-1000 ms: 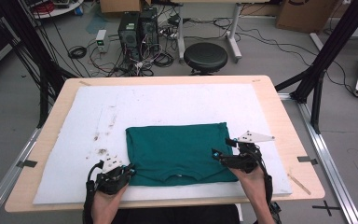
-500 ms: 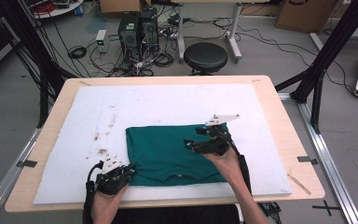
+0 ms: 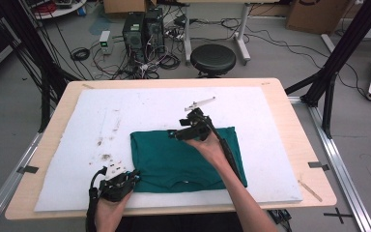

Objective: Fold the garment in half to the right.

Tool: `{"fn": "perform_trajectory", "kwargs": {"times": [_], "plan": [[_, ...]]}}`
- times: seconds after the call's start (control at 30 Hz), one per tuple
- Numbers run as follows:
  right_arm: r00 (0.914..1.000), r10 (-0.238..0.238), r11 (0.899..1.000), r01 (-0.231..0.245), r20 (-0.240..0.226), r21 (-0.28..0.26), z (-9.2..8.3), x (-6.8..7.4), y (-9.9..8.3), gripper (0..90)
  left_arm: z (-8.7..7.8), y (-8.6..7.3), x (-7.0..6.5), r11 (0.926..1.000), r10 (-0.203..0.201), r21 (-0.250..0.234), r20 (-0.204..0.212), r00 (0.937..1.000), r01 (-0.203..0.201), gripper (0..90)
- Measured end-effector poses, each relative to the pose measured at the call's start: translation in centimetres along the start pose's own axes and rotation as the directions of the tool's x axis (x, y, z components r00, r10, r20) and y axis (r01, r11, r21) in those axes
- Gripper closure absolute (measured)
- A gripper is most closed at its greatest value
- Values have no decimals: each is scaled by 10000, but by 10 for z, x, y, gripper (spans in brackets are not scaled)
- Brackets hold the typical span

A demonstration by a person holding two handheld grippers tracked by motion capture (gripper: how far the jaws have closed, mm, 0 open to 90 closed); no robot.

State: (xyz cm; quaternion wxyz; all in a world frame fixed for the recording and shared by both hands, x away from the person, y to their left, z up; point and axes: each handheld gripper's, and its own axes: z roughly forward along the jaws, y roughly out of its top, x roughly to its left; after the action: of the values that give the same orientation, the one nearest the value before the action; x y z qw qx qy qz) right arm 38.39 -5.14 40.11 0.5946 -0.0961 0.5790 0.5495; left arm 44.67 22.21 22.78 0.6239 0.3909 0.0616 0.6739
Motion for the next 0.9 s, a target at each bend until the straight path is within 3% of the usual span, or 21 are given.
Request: {"fn": "perform_trajectory", "kwargs": {"times": [0.17,0.33,0.5,0.6,0.9], "plan": [[9998,-142,9997,145,-142,220,27,1,14,257,0,0,0,10000,-8,-43,-30,10000,8,836],[9995,-305,9963,311,-79,803,53,8,22,260,0,0,-1,10000,-18,-43,-13,10000,18,835],[9990,-263,9963,291,-364,805,71,12,29,260,0,-1,-1,10000,-33,-51,-20,10000,33,834],[9990,-369,9952,391,-264,900,81,14,34,261,0,0,0,10000,-43,-41,-23,10000,43,834],[9969,-282,9870,393,-729,1560,117,22,36,293,0,0,0,9999,-98,-42,-18,10000,98,834]]}}
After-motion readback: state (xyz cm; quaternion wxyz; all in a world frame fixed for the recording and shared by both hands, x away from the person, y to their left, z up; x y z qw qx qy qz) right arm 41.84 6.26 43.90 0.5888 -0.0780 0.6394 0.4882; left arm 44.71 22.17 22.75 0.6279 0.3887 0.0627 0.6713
